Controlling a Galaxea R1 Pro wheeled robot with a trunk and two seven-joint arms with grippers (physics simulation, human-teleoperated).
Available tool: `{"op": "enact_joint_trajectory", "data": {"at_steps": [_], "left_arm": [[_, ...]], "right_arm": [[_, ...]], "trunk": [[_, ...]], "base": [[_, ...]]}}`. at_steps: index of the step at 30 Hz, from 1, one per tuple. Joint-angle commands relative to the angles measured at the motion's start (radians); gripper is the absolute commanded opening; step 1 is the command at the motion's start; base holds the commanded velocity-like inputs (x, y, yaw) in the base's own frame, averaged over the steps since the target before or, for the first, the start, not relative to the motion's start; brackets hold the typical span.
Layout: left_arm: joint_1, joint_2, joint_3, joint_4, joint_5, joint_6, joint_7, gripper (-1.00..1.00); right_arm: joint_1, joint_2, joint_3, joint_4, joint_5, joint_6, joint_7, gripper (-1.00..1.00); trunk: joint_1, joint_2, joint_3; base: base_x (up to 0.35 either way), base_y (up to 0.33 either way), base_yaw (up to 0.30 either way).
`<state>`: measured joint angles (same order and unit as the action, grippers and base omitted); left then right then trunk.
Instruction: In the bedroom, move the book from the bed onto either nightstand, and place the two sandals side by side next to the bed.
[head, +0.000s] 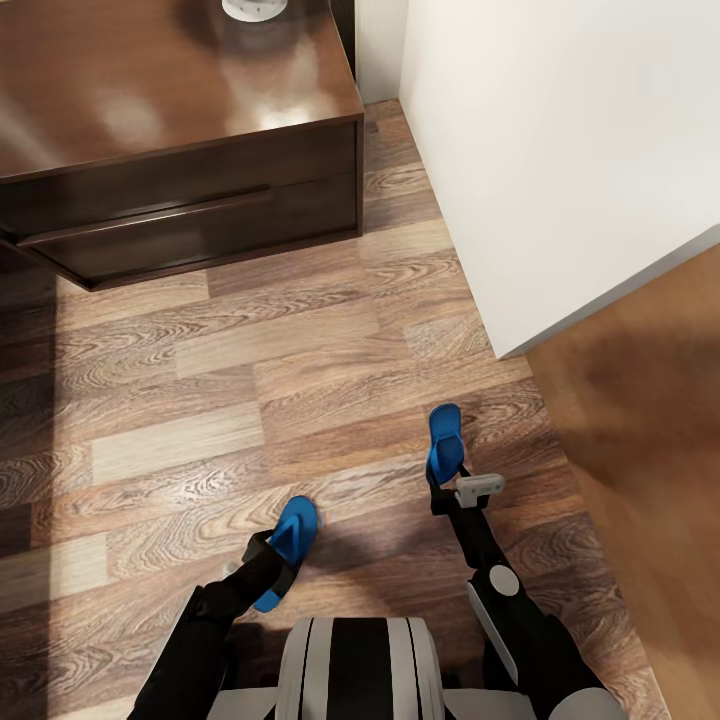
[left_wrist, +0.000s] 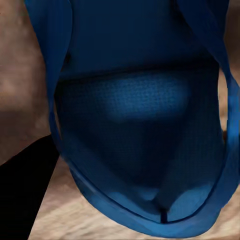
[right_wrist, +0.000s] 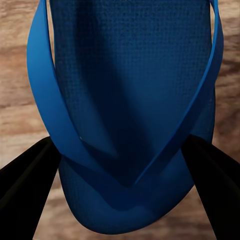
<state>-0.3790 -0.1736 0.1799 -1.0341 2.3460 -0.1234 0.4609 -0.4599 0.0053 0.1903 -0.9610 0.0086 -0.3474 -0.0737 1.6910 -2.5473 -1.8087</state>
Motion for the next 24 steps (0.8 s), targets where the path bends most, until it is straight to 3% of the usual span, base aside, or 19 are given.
{"op": "enact_joint_trajectory", "data": {"at_steps": [1,24], "left_arm": [[0.000,-0.001,0.003,0.002,0.010,-0.015,0.005,-1.00],[0.000,-0.001,0.005,-0.007,0.010,-0.017,0.003,-1.00]], "right_arm": [[0.000,-0.001,0.003,0.056,-0.001,-0.002,-0.008,-1.00],[0.000,-0.001,0.003,0.056,-0.001,-0.002,-0.008,-1.00]], "trunk": [[0.000,0.000,-0.001],[0.000,0.000,-0.001]], "base": [[0.000,0.000,0.000],[0.000,0.000,0.000]]}}
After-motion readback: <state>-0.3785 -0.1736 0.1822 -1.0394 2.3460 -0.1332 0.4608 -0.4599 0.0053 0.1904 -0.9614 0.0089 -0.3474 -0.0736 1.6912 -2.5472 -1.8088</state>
